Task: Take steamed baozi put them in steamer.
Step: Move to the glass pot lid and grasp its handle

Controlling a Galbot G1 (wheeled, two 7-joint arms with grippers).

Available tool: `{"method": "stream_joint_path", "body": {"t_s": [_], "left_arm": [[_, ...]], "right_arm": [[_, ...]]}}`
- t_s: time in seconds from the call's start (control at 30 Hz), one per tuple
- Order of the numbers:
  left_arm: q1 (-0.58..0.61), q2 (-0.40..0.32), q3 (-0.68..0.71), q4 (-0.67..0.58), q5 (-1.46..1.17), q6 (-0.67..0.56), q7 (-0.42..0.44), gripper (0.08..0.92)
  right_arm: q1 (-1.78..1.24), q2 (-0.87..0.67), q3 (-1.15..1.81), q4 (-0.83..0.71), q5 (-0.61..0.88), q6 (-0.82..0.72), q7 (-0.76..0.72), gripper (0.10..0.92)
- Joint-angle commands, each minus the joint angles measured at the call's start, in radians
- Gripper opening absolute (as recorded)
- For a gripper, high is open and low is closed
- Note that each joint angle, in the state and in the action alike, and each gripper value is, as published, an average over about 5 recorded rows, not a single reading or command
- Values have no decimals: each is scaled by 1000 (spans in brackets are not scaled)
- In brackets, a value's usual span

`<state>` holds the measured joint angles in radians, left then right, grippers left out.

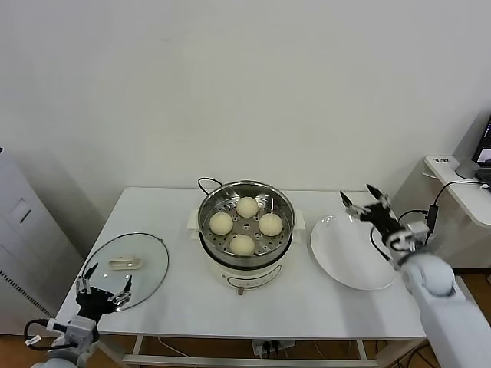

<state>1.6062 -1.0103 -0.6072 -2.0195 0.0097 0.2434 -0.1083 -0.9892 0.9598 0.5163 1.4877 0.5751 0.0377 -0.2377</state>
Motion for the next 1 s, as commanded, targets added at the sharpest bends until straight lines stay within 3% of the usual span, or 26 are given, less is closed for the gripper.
{"method": "stream_joint_path", "body": {"t_s": [0.03, 0.33, 0.57, 1.0], "left_arm": [[-10, -37, -12, 176, 697, -284, 20, 823], [-114, -95, -56, 347, 1107, -380, -27, 823], [-234, -134, -90, 495, 1314, -463, -111, 823], [-337, -153, -85, 628, 1394, -524, -171, 823]], "right_arm": [[-239, 143, 235, 33, -76, 39, 19, 823], [-224, 193, 217, -9, -114, 46, 3, 823], [-210, 196, 201, -34, -132, 54, -14, 823], [-205, 210, 198, -51, -159, 62, -36, 823]]}}
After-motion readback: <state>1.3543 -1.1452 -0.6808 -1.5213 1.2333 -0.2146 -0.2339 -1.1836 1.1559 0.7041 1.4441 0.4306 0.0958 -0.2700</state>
